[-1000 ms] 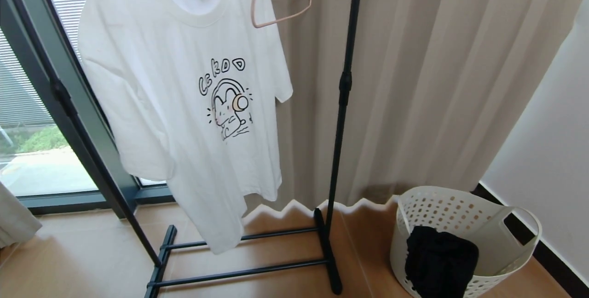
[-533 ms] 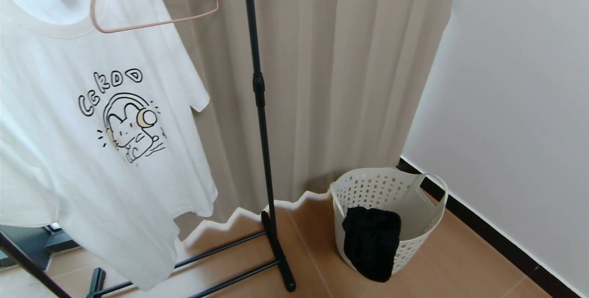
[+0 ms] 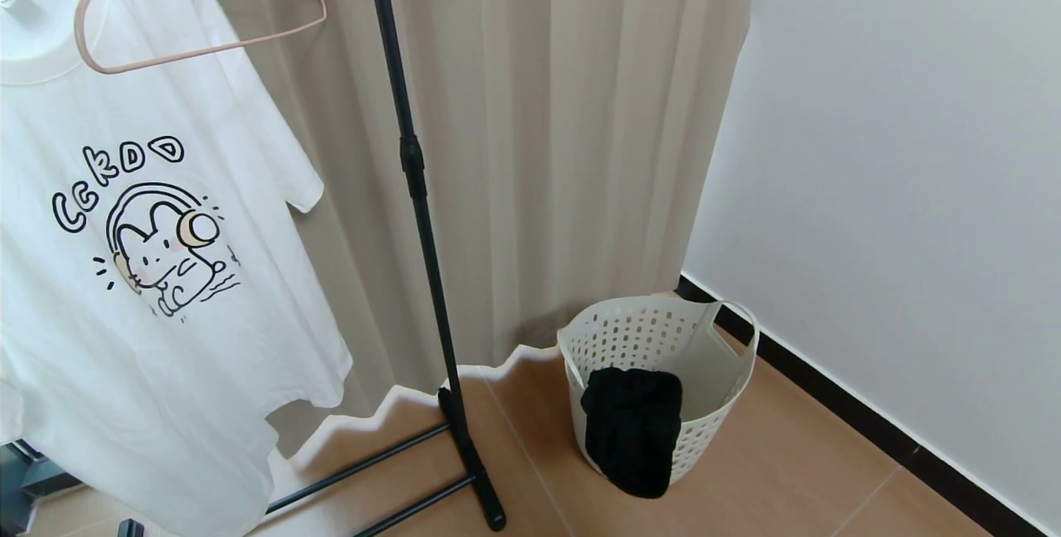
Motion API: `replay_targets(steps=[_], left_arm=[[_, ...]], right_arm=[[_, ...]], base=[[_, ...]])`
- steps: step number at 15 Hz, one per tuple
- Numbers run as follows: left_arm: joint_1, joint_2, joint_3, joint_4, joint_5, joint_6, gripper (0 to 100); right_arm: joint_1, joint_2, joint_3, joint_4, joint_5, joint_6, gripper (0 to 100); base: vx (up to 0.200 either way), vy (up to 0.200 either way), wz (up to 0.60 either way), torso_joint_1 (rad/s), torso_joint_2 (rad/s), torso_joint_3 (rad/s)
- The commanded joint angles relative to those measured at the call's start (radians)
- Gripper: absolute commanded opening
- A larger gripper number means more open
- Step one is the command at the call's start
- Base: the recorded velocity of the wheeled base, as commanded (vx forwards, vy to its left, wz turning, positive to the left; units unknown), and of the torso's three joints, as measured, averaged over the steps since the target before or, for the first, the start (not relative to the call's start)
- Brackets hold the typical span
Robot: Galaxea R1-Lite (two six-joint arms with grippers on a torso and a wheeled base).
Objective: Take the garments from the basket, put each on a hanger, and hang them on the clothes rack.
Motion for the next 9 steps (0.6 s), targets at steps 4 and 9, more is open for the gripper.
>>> replay_targets(steps=[4,9], left_arm=[[0.0,0.0,0.0,0.0,0.0,0.0,100],[0.0,0.0,0.0,0.0,0.0,0.0,100]], right_arm=[[-0.001,0.0,0.0,-0.001,0.001,0.0,100],[-0.001,0.0,0.0,-0.001,0.001,-0.002,100]], base=[[0.0,-0.15,0.0,-0.001,0.0,0.002],[0.0,0.0,0.0,0.0,0.0,0.0]])
